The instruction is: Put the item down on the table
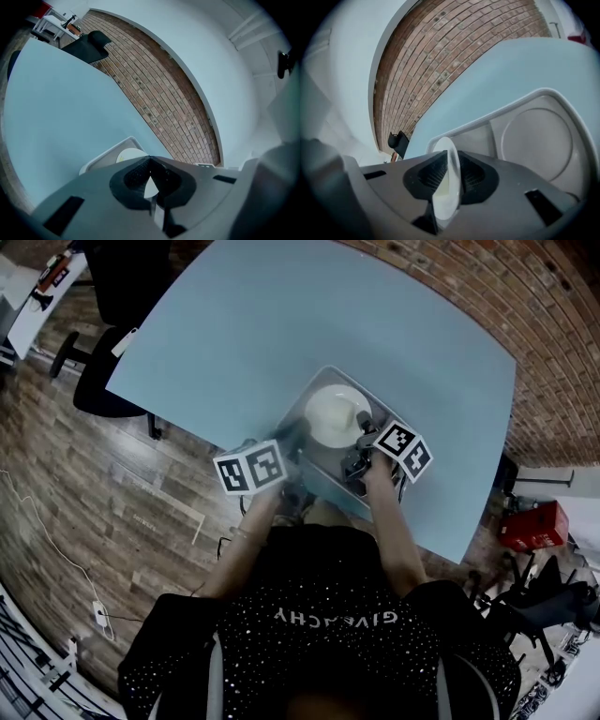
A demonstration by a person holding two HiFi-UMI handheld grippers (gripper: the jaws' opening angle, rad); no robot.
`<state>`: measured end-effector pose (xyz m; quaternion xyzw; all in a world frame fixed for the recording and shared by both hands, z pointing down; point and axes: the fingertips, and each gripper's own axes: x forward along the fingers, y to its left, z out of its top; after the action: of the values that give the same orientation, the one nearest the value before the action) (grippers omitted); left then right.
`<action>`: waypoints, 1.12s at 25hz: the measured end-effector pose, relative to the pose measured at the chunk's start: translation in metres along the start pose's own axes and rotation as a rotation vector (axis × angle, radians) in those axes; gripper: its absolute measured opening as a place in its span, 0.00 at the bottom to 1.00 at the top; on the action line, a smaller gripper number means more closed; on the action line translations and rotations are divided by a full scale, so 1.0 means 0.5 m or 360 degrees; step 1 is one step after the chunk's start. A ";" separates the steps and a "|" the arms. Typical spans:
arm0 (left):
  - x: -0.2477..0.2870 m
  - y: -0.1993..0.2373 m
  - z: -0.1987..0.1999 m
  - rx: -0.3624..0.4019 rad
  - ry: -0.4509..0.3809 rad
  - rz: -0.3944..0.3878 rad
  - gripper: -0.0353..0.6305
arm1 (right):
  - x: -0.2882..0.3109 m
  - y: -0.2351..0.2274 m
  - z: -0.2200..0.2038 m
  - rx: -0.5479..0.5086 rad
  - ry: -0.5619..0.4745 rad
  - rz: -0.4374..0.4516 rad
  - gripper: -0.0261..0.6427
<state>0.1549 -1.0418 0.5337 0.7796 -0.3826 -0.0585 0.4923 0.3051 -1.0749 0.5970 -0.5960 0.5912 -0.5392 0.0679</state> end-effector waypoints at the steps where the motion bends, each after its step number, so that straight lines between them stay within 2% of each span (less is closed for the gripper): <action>1: -0.001 0.000 0.000 0.0001 0.0000 0.0002 0.07 | 0.002 0.003 -0.001 -0.0064 0.0015 -0.0033 0.16; 2: -0.001 0.000 0.002 0.0004 -0.0002 0.0003 0.07 | 0.003 0.007 0.001 -0.0141 0.0011 -0.0060 0.28; 4: 0.000 0.000 0.006 0.0015 -0.0005 0.0004 0.07 | -0.004 0.015 0.015 -0.0315 -0.0047 -0.0121 0.44; 6: 0.002 -0.002 0.009 0.0023 -0.0009 0.0003 0.07 | -0.024 0.021 0.038 -0.0451 -0.0151 -0.0152 0.45; 7: 0.002 -0.003 0.011 0.0026 -0.0012 0.0002 0.07 | -0.036 0.029 0.047 -0.0482 -0.0196 -0.0117 0.45; 9: 0.006 -0.005 0.014 0.0032 -0.0015 -0.0003 0.07 | -0.059 0.059 0.050 -0.0447 -0.0218 0.0089 0.44; 10: 0.008 -0.006 0.014 0.0036 -0.0014 -0.0005 0.07 | -0.071 0.075 0.048 -0.0377 -0.0213 0.0212 0.38; 11: 0.010 -0.007 0.013 0.0042 -0.0011 -0.0007 0.07 | -0.084 0.087 0.047 -0.0276 -0.0215 0.0314 0.19; 12: 0.012 -0.006 0.013 0.0049 -0.0008 -0.0007 0.07 | -0.097 0.095 0.048 -0.0159 -0.0224 0.0400 0.06; 15: 0.015 -0.013 0.007 0.0063 0.0009 -0.0017 0.07 | -0.132 0.117 0.052 0.0134 -0.0226 0.0625 0.06; 17: 0.018 -0.019 0.002 0.0071 0.0020 -0.0025 0.07 | -0.144 0.124 0.054 0.0224 -0.0213 0.0703 0.06; 20: 0.020 -0.016 -0.004 0.0091 0.0035 -0.0009 0.07 | -0.150 0.130 0.051 0.0210 -0.0190 0.0731 0.06; 28: 0.014 -0.039 -0.007 0.0110 0.0019 -0.0062 0.07 | -0.166 0.131 0.047 0.0261 -0.0175 0.0768 0.06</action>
<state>0.1718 -1.0398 0.5216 0.8037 -0.3662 -0.0502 0.4662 0.3040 -1.0429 0.4935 -0.4586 0.6659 -0.5204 0.2747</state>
